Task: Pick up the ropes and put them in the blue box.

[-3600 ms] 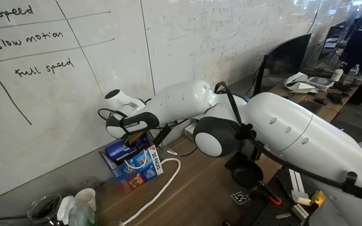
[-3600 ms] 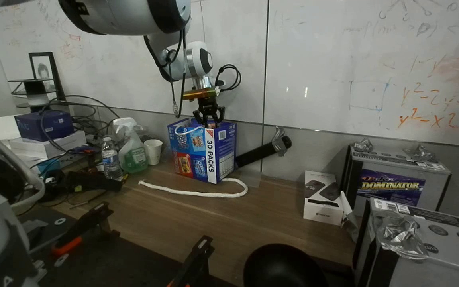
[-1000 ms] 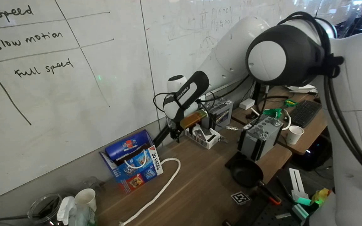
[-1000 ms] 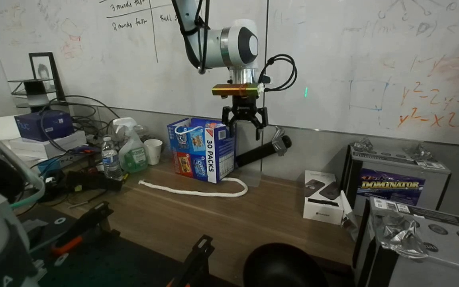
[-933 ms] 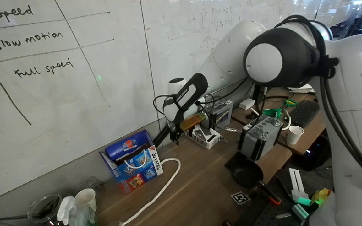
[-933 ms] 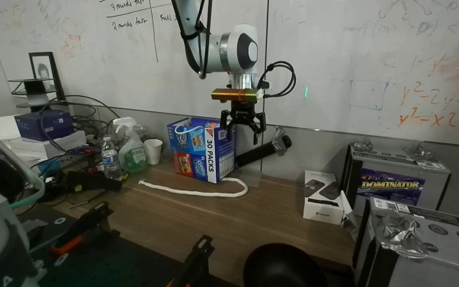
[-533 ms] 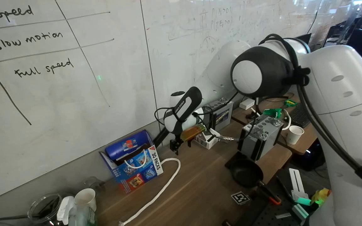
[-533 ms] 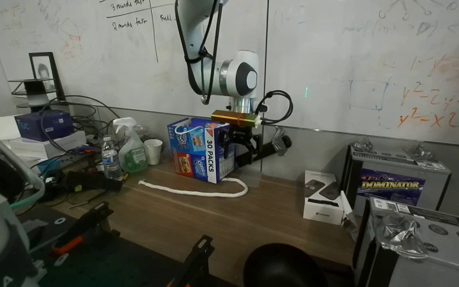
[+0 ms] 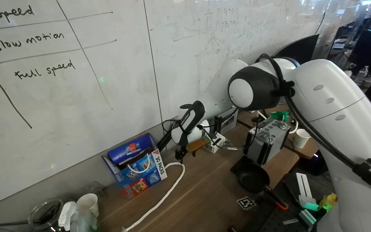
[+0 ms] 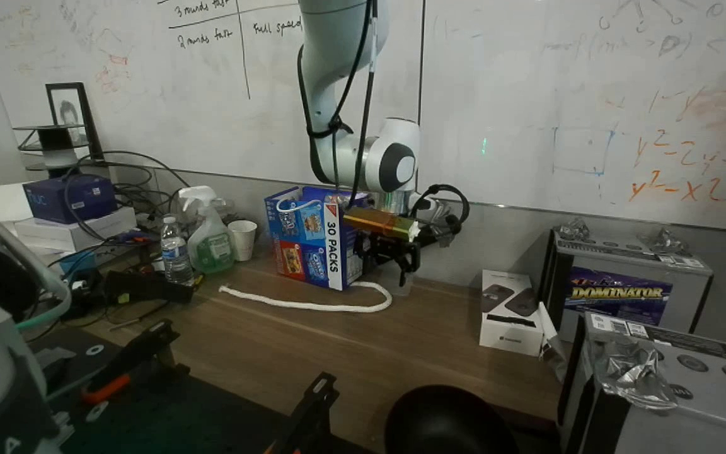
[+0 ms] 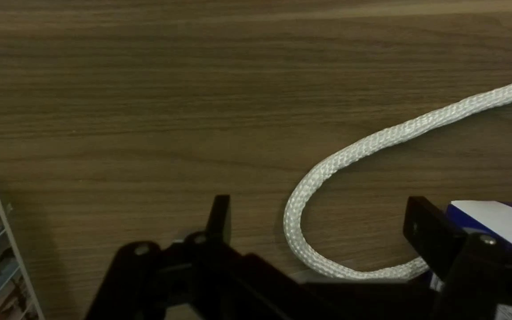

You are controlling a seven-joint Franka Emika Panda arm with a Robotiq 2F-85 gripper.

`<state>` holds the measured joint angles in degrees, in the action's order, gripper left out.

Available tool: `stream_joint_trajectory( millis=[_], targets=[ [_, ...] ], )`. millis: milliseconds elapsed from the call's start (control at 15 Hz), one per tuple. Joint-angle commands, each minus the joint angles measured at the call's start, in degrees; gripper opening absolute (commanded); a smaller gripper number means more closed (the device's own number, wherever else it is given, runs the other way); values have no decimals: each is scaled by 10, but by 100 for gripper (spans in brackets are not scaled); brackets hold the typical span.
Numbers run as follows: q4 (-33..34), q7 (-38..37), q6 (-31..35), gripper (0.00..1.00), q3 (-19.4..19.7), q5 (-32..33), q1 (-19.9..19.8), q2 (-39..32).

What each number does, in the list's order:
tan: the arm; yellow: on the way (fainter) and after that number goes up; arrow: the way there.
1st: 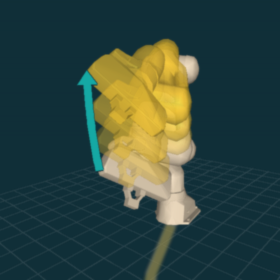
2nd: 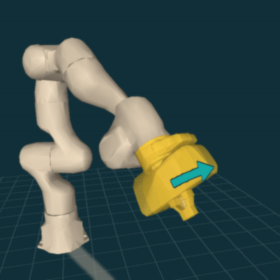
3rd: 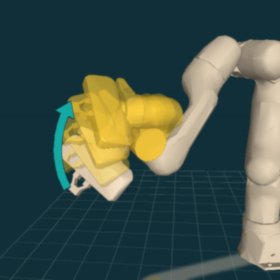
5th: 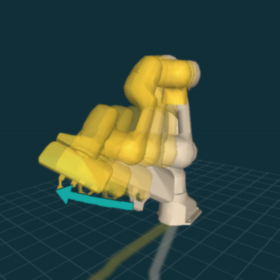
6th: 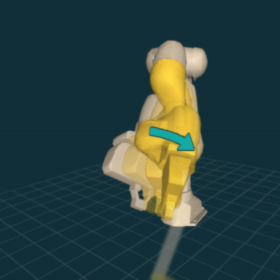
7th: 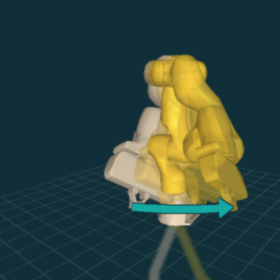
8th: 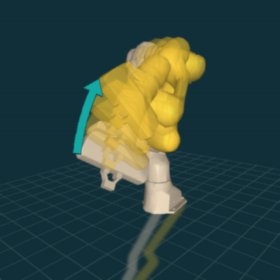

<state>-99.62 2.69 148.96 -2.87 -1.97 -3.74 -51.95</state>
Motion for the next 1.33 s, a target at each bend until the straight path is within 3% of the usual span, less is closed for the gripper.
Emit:
stream_joint_trajectory(
  millis=[0,533,1267],
  targets=[
    [37,8,33,100,-8,-14,-9,-49],
    [80,-24,75,100,11,-2,20,-115],
    [105,-67,105,100,43,3,58,-143]
  ],
)
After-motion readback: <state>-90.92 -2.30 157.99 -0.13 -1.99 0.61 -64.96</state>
